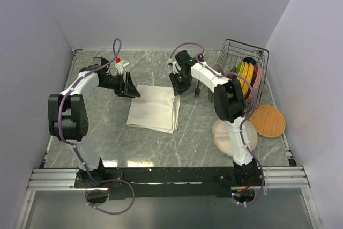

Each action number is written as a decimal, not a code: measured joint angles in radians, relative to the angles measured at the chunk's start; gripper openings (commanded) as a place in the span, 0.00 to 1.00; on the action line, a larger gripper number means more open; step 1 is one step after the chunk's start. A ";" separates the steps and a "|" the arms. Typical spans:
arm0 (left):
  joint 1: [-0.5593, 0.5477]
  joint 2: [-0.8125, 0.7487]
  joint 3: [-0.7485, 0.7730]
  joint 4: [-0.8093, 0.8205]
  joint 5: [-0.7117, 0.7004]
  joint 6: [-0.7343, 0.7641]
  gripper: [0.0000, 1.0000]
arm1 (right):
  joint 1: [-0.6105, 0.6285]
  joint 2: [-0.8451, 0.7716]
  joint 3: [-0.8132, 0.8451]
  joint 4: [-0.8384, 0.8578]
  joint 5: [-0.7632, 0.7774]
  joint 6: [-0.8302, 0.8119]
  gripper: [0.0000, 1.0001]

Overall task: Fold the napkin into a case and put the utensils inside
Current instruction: Smooth out the square-folded napkin at the center of the board.

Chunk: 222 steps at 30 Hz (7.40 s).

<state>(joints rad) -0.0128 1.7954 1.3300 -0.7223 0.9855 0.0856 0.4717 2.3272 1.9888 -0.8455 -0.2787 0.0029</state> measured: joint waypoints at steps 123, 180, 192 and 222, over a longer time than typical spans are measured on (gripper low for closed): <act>-0.715 -0.011 -0.331 0.574 -0.494 0.629 0.20 | -0.156 -0.353 -0.275 -0.010 -0.131 0.146 0.45; -0.335 -0.386 -0.285 0.319 -0.251 0.477 0.52 | -0.072 -0.053 0.049 0.018 -0.104 0.104 0.48; -0.323 -0.452 -0.355 0.274 -0.249 0.421 0.52 | -0.055 0.009 0.049 0.050 -0.065 0.056 0.49; -0.223 -0.483 -0.407 0.267 -0.252 0.380 0.52 | -0.037 0.014 0.108 0.007 -0.013 -0.044 0.00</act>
<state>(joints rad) -0.2356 1.3121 0.9234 -0.4557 0.7338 0.4652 0.4347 2.3413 2.0964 -0.8383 -0.2913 -0.0410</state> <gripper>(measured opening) 0.519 0.012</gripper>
